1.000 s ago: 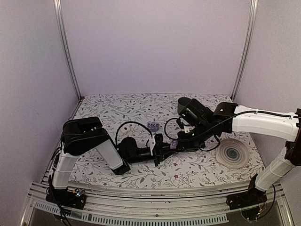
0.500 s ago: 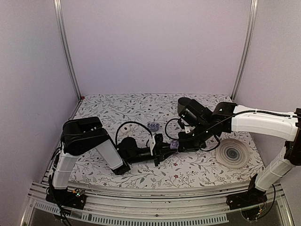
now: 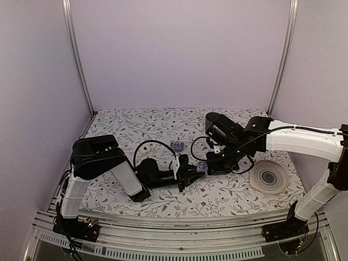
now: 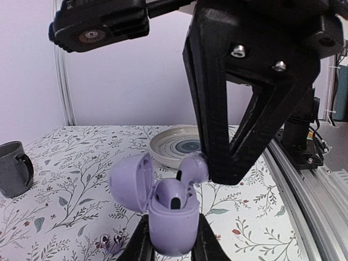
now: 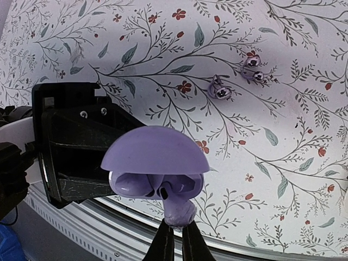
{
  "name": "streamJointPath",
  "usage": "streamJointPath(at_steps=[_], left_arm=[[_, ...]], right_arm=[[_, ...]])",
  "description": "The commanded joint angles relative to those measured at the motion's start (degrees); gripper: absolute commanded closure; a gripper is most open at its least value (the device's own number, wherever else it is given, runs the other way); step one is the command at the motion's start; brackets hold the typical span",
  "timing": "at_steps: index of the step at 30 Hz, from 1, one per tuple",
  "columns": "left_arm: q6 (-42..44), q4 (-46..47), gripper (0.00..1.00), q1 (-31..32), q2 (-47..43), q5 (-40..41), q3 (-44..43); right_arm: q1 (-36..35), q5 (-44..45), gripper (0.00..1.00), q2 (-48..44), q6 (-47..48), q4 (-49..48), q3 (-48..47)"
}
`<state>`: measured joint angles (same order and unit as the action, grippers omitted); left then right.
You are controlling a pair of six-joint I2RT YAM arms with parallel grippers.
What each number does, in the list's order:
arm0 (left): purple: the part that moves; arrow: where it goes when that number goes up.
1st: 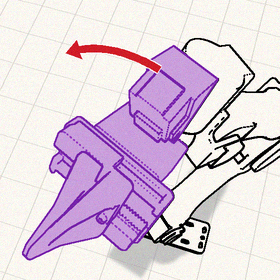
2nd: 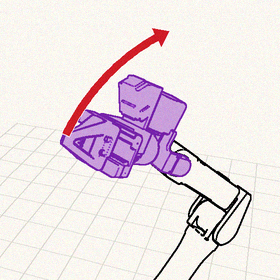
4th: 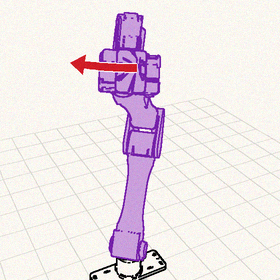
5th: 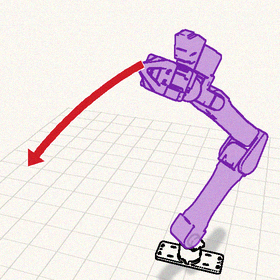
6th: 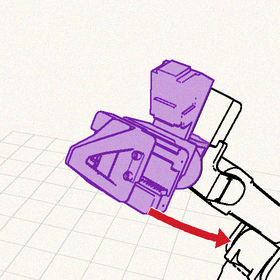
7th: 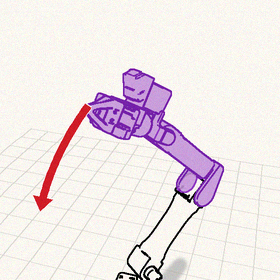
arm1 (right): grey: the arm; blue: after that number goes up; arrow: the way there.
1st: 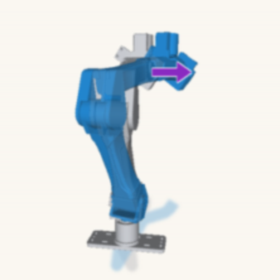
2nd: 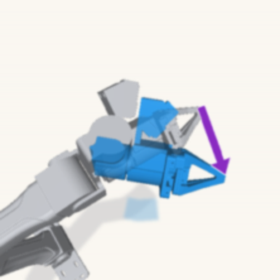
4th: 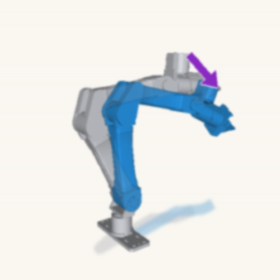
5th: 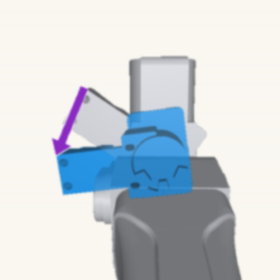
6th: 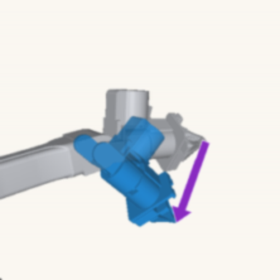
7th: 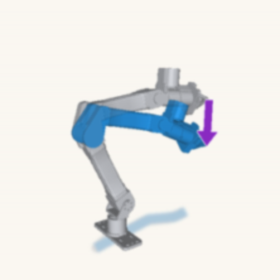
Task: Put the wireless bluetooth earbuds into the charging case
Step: Adjust the right earbud in the right side groove of the charging case, then close the charging case with the earbuds.
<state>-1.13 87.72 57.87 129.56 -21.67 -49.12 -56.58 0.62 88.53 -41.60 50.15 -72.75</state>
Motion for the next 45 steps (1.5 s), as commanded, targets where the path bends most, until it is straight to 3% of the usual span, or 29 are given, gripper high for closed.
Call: streamJointPath(at_steps=[1,30,45], left_arm=[[0.2,16.7,1.0,1.1,-0.3,-1.1,0.1],[0.1,16.7,1.0,2.0,0.4,-0.9,-0.5],[-0.3,16.8,1.0,-0.2,-2.2,-2.0,1.3]], right_arm=[[0.2,2.2,0.91,0.8,0.1,1.4,-1.9],[-0.2,2.8,0.91,1.5,2.9,3.6,-3.0],[5.3,-0.7,0.85,-9.4,1.8,1.2,2.7]])
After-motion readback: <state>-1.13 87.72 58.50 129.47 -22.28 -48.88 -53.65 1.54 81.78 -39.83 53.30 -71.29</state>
